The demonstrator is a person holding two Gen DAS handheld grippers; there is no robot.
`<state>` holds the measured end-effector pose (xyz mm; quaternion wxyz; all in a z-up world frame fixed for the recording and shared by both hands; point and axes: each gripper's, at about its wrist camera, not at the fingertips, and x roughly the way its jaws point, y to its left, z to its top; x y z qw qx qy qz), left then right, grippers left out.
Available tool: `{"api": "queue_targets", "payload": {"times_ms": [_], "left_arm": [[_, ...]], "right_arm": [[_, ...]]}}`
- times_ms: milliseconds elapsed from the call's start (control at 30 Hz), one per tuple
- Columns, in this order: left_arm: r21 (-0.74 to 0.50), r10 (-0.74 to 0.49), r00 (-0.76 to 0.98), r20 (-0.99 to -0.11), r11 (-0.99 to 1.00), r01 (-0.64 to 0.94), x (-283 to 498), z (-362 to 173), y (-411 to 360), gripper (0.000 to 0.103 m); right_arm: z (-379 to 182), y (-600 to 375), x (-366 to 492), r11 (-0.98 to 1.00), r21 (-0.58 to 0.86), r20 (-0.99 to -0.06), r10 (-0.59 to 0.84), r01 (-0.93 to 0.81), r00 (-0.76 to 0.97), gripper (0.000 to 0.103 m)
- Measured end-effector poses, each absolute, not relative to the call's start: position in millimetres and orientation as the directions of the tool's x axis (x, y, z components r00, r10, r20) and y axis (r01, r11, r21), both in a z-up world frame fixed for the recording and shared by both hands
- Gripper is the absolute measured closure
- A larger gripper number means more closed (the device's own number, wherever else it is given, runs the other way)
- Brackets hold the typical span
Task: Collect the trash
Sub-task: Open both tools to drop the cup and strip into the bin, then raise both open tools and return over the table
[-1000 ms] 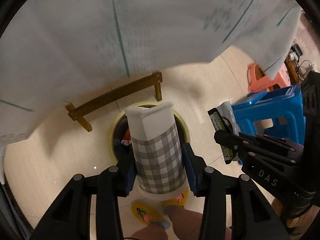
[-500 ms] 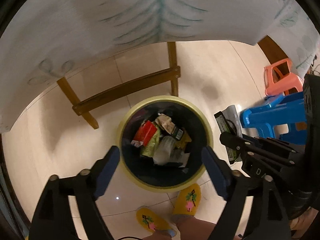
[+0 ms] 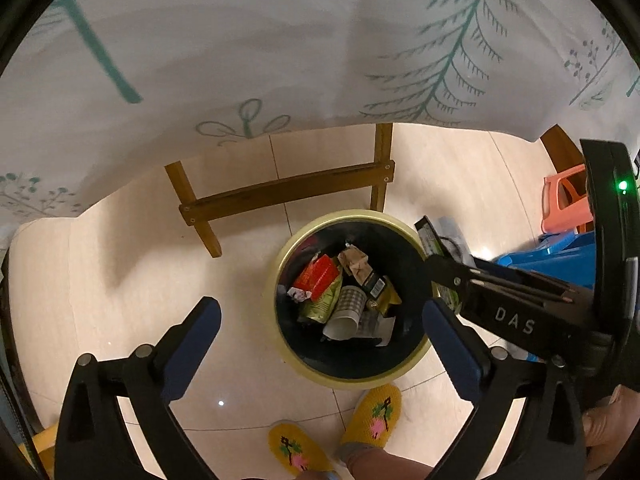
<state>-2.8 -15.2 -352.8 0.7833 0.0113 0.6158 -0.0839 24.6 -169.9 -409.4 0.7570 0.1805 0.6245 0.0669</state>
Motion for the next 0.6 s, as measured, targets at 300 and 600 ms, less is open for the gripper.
{"api": "queue_targets", "payload": {"times_ms": [300,600], "left_arm": [[-0.089,-0.120,0.241,-0.963,0.987,0.134,-4,-333,-9,0.003],[-0.090,-0.121,0.239,-0.963,0.987,0.135,-11,-279,-4,0.003]], "right_arm": [[-383,-171,24,0.919,0.371,-0.905,0.325,0.135,0.274,0.037],[-326,-169,8,0.916,0.371,-0.898,0.312,0.152,0.310,0.037]]}}
